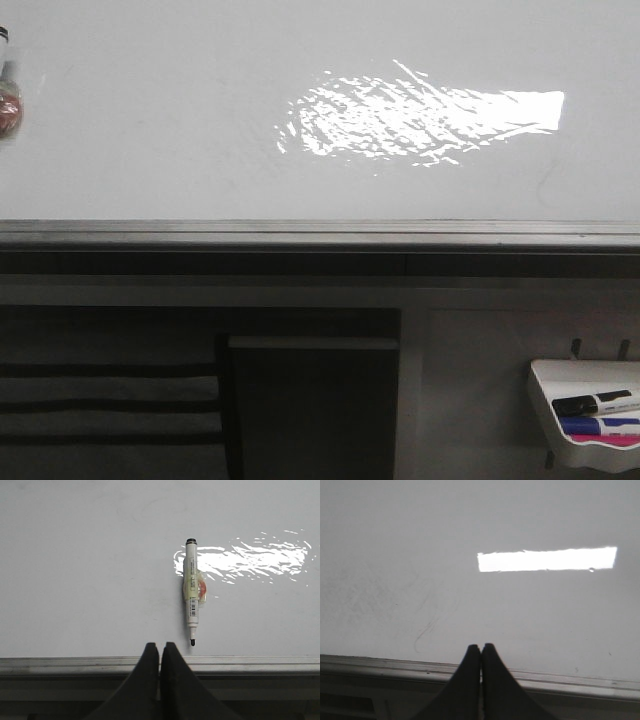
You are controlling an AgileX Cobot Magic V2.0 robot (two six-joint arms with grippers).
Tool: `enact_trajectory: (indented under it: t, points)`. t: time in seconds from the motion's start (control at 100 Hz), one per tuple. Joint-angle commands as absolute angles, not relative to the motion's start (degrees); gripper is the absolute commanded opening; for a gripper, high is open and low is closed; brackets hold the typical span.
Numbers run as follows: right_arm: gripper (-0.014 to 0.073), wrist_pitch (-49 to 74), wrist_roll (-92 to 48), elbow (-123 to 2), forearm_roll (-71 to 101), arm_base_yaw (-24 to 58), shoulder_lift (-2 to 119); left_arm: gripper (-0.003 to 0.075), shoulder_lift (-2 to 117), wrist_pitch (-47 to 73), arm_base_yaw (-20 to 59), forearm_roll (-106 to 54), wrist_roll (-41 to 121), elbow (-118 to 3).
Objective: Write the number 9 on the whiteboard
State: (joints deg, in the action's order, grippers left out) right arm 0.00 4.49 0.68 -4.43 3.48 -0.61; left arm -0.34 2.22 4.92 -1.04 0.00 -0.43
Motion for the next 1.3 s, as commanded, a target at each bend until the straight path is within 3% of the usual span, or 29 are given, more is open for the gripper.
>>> enact_trajectory:
  t: [0.0,1.09,1.29]
  points:
    - [-0.0072,-3.95,3.99,2.19,-4.20,3.25,-1.62,-0.0020,-1.93,-2.06,5.40,-1.47,-0.79,1.41]
    - [-0.0072,-7.41,4.11,1.50,-4.04,3.25,-1.62,-0.0020,-1.93,-4.84,5.40,-3.13,-0.79,0.62]
    - [-0.0072,4.64,4.11,-8.38,-1.72,3.25,-0.44,-0.0020,-1.54,0.33,5.40,-6.91,-0.79,-8.93]
